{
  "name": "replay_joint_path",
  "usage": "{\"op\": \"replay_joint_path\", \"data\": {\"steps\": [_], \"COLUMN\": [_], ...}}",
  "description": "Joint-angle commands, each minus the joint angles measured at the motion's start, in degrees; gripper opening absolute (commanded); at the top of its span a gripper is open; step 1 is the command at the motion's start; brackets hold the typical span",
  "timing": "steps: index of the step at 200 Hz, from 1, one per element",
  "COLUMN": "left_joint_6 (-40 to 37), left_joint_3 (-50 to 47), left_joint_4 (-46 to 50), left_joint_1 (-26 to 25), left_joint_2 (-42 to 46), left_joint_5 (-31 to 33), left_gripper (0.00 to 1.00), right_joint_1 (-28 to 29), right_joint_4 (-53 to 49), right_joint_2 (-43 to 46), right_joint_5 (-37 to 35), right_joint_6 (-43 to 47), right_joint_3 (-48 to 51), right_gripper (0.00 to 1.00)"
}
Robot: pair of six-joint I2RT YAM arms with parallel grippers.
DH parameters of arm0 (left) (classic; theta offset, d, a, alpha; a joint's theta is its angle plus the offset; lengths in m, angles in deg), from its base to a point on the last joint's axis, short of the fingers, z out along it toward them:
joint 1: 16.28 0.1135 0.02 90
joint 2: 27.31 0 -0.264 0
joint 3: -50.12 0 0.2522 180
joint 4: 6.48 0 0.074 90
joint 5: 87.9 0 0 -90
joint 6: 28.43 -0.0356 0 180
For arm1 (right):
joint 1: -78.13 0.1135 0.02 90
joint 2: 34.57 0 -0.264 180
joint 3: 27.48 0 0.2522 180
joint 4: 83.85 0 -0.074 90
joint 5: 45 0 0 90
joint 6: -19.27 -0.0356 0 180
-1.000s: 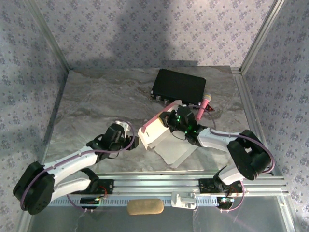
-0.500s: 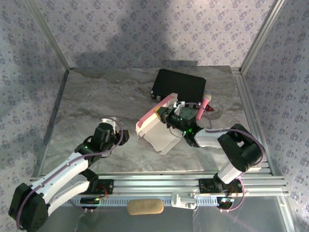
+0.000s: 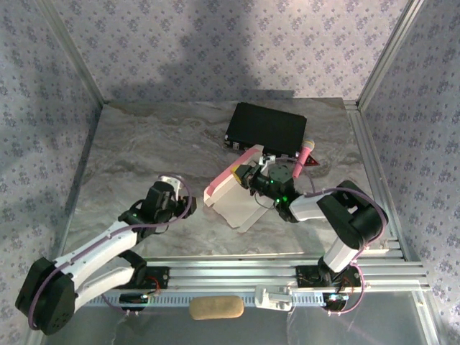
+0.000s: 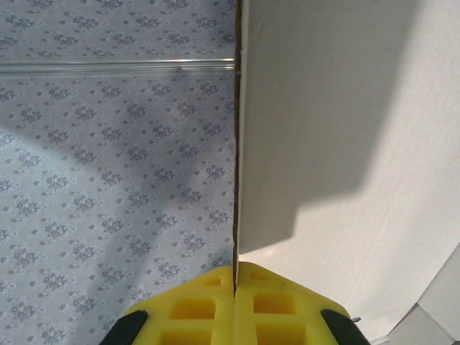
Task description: Fold the paper box
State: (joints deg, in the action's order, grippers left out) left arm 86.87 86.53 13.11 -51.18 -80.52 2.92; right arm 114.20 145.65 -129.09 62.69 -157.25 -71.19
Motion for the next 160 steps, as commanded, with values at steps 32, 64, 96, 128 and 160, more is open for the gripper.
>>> {"op": "replay_joint_path", "data": {"steps": [32,64,96,128,160], "left_joint_6": [-10.09,-11.04,-12.25,-12.47,-12.73], "left_joint_3": [1.75,2.92,2.85,2.83,2.92], "left_joint_4": [-6.27,-9.57,-12.72,-14.61,-16.01], "left_joint_1": [-2.25,-2.66,-4.99,-6.37,-8.58], "left_joint_2": [-5.19,-9.11,-10.46,-11.13,-11.51], "left_joint_5": [-1.33,-3.09,-2.8,-1.74,-0.35], "left_gripper": [0.56,0.52,0.52,0.53,0.53], "right_joint_1": [-0.52,-0.49,-0.5,-0.39,-0.3], "right_joint_4": [-0.85,-1.6,-1.75,-2.04,-1.83], "right_joint_2": [-0.58,-0.28,-0.57,-0.7,-0.75], "right_joint_5": [1.55,1.55,1.88,1.91,1.82], "right_joint_6": [-0.14,-0.15,-0.18,-0.31,-0.29], "right_joint_3": [-1.59,-1.86,-2.27,-2.61,-2.74], "right_gripper": [0.0,0.0,0.0,0.0,0.0]}}
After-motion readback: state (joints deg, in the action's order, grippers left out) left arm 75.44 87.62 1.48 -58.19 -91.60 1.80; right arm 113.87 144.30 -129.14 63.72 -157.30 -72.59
